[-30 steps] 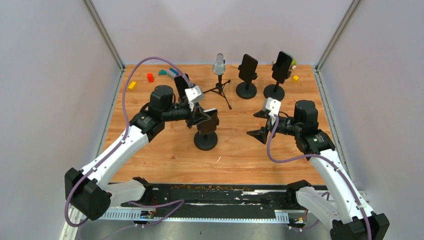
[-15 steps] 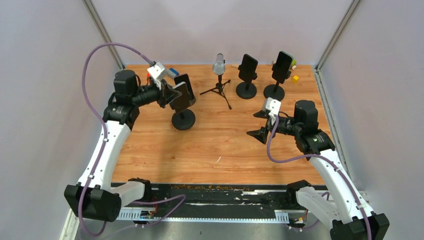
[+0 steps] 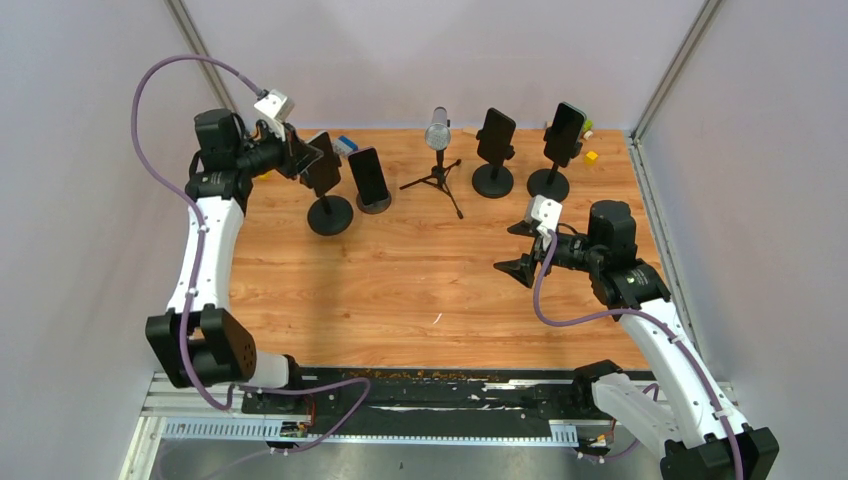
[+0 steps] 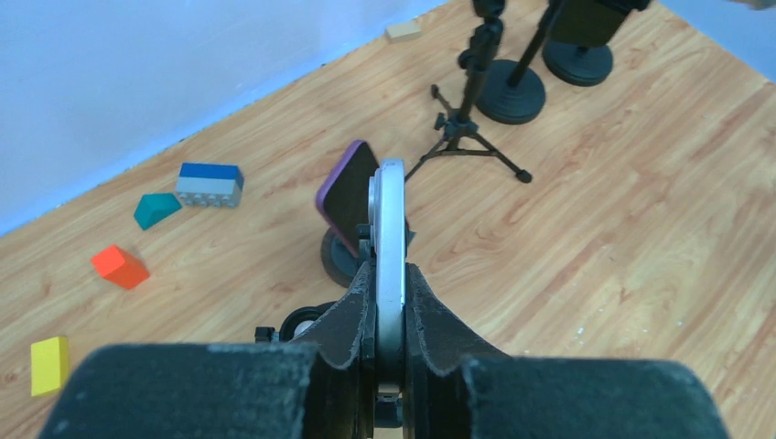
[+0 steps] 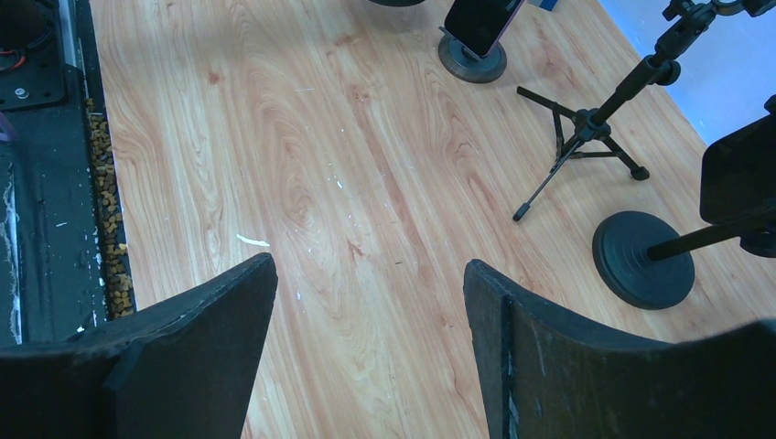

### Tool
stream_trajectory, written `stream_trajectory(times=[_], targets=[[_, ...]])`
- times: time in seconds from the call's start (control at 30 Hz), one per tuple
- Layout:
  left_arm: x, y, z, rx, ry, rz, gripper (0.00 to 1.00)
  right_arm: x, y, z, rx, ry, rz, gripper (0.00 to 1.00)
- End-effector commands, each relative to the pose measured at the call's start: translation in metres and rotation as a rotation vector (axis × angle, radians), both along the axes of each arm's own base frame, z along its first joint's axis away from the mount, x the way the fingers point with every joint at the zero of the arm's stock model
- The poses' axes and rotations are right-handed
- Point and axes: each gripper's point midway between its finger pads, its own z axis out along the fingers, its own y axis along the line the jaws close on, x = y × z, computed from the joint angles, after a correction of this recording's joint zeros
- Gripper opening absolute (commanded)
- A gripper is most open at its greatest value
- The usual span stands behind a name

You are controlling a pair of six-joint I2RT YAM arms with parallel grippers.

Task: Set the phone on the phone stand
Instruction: Place the phone stand with the phone at the center of the board.

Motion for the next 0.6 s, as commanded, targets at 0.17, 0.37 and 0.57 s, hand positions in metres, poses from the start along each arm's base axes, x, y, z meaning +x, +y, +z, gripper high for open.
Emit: stream_trajectory(times=[0.17,0.37,0.57], targets=[[0.068,0.042,0.038,0.010,-0.234,0.031,0.00,0.005,-0.002,0.005,-0.010,-0.038,-0.008,0.76],[0.093,0.050,0.019,0.022,-0.228,0.013,0.00,0.008,-0.003,0.003,-0.017,-0.037,-0.018,0.76],[0.104,0.051,0.009,0.029,-0.227,-0.012,0.00,0.010,-0.003,0.001,-0.023,-0.032,-0.024,0.76]])
